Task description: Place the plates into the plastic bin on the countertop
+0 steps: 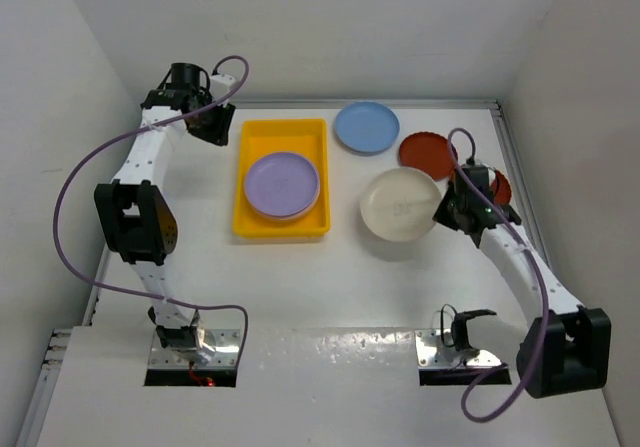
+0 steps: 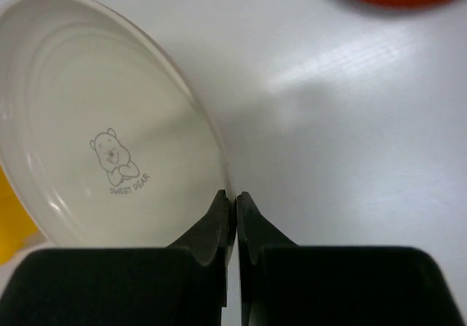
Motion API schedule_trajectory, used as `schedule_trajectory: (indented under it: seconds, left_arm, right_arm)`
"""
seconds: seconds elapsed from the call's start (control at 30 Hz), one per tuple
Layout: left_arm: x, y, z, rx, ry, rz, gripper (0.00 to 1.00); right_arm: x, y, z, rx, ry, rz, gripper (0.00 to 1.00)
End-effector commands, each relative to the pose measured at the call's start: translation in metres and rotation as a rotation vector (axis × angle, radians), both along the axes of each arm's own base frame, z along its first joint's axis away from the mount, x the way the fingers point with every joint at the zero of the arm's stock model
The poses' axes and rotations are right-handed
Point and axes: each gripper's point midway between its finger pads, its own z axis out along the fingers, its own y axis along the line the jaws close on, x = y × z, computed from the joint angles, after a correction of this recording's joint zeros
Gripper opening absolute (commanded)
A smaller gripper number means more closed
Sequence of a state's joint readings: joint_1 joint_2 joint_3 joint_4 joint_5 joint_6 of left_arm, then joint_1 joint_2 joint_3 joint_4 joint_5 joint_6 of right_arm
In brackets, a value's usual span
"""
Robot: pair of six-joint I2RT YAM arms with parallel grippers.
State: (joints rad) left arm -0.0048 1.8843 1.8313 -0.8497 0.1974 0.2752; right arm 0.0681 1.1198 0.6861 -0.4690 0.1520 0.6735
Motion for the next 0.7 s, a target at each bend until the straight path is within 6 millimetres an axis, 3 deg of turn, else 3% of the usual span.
schedule_trajectory:
  seconds: [0.0,0.03,0.1,0.13,0.17,0.2,0.27,0.3,0.33,0.37,0.4,0.43,0.47,0.53,0.57,0.6,0.63,0.67]
  left_arm:
    - [0.002,0.01,0.029,-0.007,-0.078,0.032,0.49]
    - [0.002,0.01,0.029,-0.007,-0.078,0.032,0.49]
    - [0.003,0.014,0.025,-0.007,-0.069,0.041,0.49]
    - [0.003,0.014,0.025,-0.007,-0.069,0.041,0.49]
    - [0.003,0.014,0.025,-0.007,-0.069,0.041,0.49]
    - [0.003,0.014,0.025,-0.007,-0.069,0.041,0.49]
    - [0.002,0.019,0.03,-0.006,-0.08,0.052,0.49]
    - [0.0,0.019,0.03,-0.006,-0.08,0.052,0.49]
    - [-0.002,0.019,0.026,-0.006,-0.069,0.052,0.49]
    - [-0.003,0.027,0.03,0.001,-0.078,0.07,0.49]
    - [-0.006,0.032,0.031,0.002,-0.078,0.082,0.49]
    - [-0.009,0.032,0.026,0.001,-0.064,0.082,0.49]
    - [-0.011,0.037,0.028,0.002,-0.067,0.095,0.49]
    - [-0.013,0.045,0.032,0.003,-0.081,0.11,0.49]
    - [-0.017,0.05,0.03,0.003,-0.075,0.122,0.49]
    - [-0.019,0.054,0.025,0.003,-0.061,0.133,0.49]
    - [-0.018,0.055,0.03,0.004,-0.081,0.133,0.49]
    - [-0.02,0.059,0.027,0.004,-0.072,0.142,0.49]
  right_arm:
    - [0.055,0.023,0.101,-0.012,-0.304,0.035,0.0]
    - [0.059,0.028,0.097,-0.009,-0.296,0.047,0.0]
    - [0.082,0.06,0.134,0.027,-0.404,0.119,0.0]
    - [0.099,0.082,0.133,0.032,-0.395,0.185,0.0]
    - [0.103,0.102,0.134,0.04,-0.397,0.235,0.0]
    - [0.119,0.126,0.123,0.042,-0.357,0.299,0.0]
    - [0.141,0.155,0.157,0.066,-0.42,0.356,0.0]
    - [0.141,0.185,0.136,0.089,-0.356,0.438,0.0]
    - [0.148,0.198,0.115,0.079,-0.306,0.472,0.0]
    - [0.164,0.213,0.15,0.1,-0.38,0.493,0.0]
    - [0.164,0.237,0.128,0.119,-0.322,0.56,0.0]
    - [0.165,0.245,0.102,0.106,-0.243,0.581,0.0]
    - [0.179,0.265,0.116,0.125,-0.276,0.606,0.0]
    - [0.185,0.281,0.087,0.11,-0.2,0.634,0.0]
    - [0.184,0.287,0.083,0.105,-0.191,0.651,0.0]
    - [0.187,0.298,0.093,0.132,-0.209,0.673,0.0]
    - [0.189,0.301,0.074,0.129,-0.172,0.676,0.0]
    - [0.188,0.305,0.072,0.133,-0.164,0.684,0.0]
